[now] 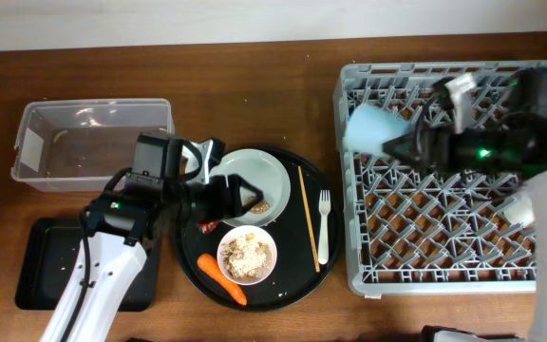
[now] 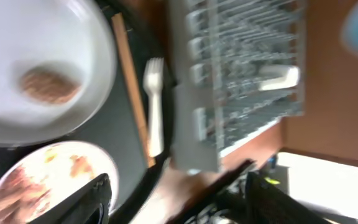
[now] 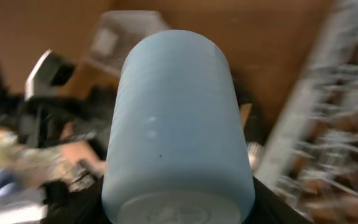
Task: Sort waste into correct bins and load items into the dishwasher rack
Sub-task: 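Carry the blue cup with the right gripper to the rack's right side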
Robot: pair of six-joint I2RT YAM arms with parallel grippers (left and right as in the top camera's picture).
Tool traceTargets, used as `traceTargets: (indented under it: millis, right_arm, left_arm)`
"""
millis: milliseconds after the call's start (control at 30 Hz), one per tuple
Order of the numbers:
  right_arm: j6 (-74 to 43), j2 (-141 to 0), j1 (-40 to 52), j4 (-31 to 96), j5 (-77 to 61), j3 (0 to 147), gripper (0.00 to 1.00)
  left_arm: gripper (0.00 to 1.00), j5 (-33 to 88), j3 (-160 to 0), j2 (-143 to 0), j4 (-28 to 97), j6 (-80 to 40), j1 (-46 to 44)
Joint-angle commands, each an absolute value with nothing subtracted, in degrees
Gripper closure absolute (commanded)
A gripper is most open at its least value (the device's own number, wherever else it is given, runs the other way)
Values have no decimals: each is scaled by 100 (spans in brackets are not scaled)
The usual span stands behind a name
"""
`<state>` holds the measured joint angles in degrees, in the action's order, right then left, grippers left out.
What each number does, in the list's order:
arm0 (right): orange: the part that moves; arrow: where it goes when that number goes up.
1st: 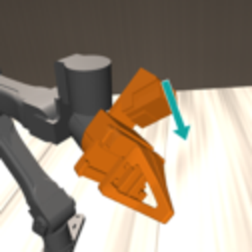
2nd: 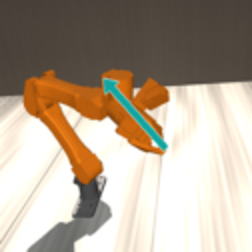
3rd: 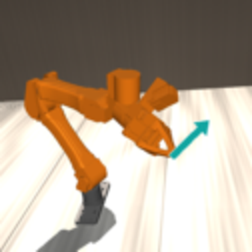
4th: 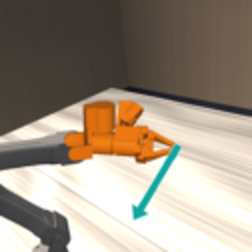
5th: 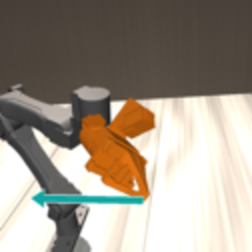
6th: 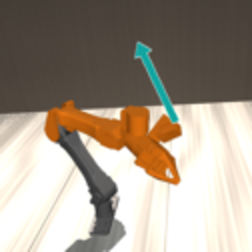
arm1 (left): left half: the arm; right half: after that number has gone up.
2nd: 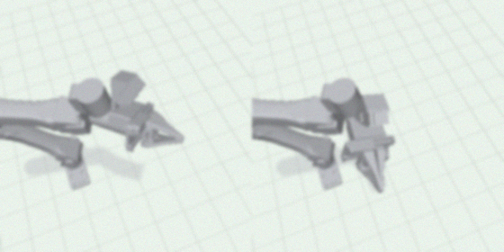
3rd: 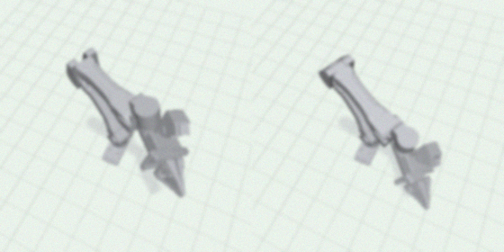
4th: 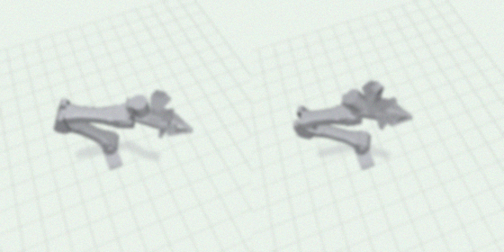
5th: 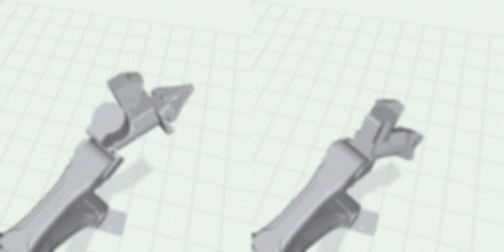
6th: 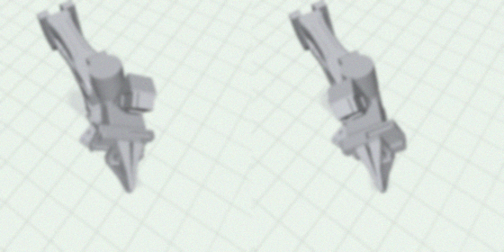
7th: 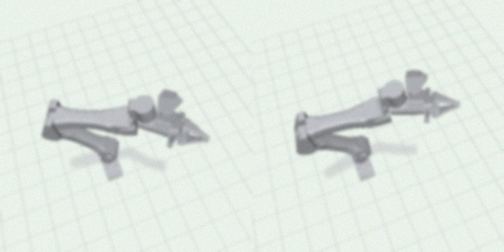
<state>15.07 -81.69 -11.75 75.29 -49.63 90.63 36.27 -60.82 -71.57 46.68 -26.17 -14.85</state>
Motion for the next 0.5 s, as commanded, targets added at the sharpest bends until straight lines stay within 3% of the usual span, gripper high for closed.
traceTargets:
  millis: [0,467]
  right_arm:
    - [760,-8103,-1444,7832,-3514,9741,53]
    - [-663,-8224,-3092,8228,-1428,10171,55]
  left_arm:
    - [29,2615,-6090,-7137,5175,-2211,-1457]
    - [28,2137,-6090,-7137,5540,-1955,-1457]
